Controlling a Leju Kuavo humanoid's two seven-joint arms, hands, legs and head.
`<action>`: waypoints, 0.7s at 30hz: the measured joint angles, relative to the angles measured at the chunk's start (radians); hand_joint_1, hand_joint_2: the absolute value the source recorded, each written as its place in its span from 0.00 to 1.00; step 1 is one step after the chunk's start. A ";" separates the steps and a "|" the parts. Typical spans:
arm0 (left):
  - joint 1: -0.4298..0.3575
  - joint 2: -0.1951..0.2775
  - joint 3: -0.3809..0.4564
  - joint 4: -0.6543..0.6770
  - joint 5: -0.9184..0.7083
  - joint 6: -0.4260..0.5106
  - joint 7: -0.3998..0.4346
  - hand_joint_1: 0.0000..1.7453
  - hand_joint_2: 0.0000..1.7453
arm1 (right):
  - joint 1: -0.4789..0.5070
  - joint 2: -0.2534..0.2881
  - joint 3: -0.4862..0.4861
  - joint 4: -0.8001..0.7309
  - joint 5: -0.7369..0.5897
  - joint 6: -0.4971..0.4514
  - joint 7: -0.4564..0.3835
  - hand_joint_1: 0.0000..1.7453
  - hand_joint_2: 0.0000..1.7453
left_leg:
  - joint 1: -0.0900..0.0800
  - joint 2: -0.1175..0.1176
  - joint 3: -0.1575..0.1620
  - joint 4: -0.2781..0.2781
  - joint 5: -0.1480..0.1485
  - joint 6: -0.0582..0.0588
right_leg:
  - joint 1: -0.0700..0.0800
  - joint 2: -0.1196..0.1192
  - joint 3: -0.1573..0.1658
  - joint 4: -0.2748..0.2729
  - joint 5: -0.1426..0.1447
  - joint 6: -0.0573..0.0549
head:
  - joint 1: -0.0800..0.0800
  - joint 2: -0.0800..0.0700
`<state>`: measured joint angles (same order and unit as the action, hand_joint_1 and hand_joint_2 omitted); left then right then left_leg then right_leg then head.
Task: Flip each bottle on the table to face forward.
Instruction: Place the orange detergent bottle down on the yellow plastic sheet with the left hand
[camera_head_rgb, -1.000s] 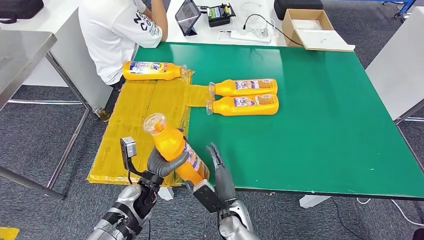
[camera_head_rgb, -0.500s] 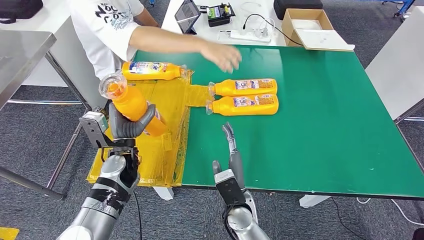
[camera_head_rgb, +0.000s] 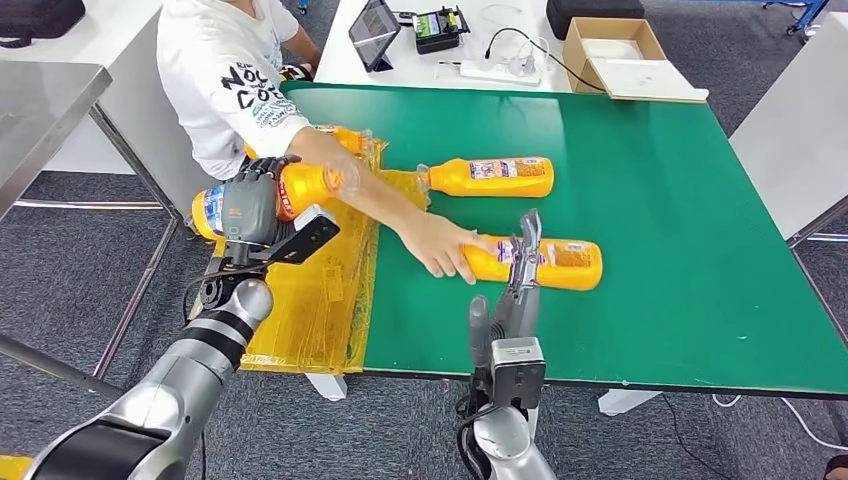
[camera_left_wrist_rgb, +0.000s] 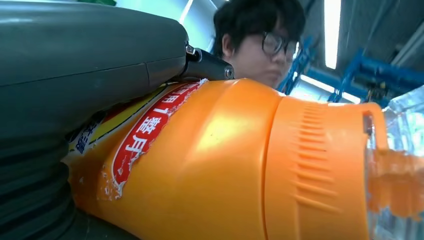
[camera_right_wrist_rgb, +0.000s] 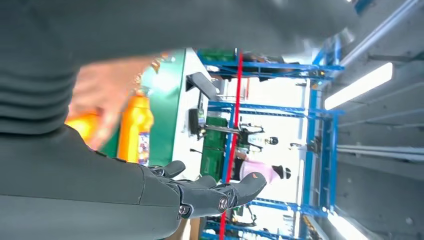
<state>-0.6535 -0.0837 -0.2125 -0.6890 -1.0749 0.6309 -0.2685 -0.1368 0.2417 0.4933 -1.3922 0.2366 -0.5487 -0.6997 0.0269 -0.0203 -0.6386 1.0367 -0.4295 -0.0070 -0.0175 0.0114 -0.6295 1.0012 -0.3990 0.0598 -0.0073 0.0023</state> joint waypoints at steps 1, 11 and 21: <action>-0.009 0.003 -0.006 0.025 -0.023 -0.017 0.009 1.00 1.00 | 0.001 -0.002 0.000 -0.007 -0.003 0.000 0.000 0.00 1.00 | 0.000 0.000 0.000 0.000 0.000 0.000 | 0.000 0.000 0.000 0.000 0.000 0.000 | 0.000 0.000; -0.051 0.076 -0.100 0.219 -0.205 -0.223 0.041 1.00 1.00 | 0.003 -0.016 0.000 -0.054 -0.036 0.031 0.000 0.00 1.00 | 0.000 0.000 0.000 0.000 0.000 0.000 | 0.000 0.000 -0.001 0.000 0.000 0.000 | 0.000 0.000; -0.060 0.115 -0.112 0.288 -0.196 -0.376 -0.005 1.00 1.00 | 0.014 -0.021 -0.002 -0.057 -0.056 0.044 0.000 0.00 1.00 | 0.000 0.000 -0.001 0.000 0.000 0.000 | 0.000 0.000 0.000 0.000 0.000 0.000 | 0.000 0.000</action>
<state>-0.7131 0.0311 -0.3241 -0.4010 -1.2705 0.2546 -0.2734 -0.1226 0.2206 0.4910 -1.4496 0.1811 -0.5045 -0.6996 0.0270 -0.0204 -0.6392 1.0367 -0.4296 -0.0070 -0.0175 0.0115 -0.6299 1.0012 -0.3993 0.0598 -0.0072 0.0023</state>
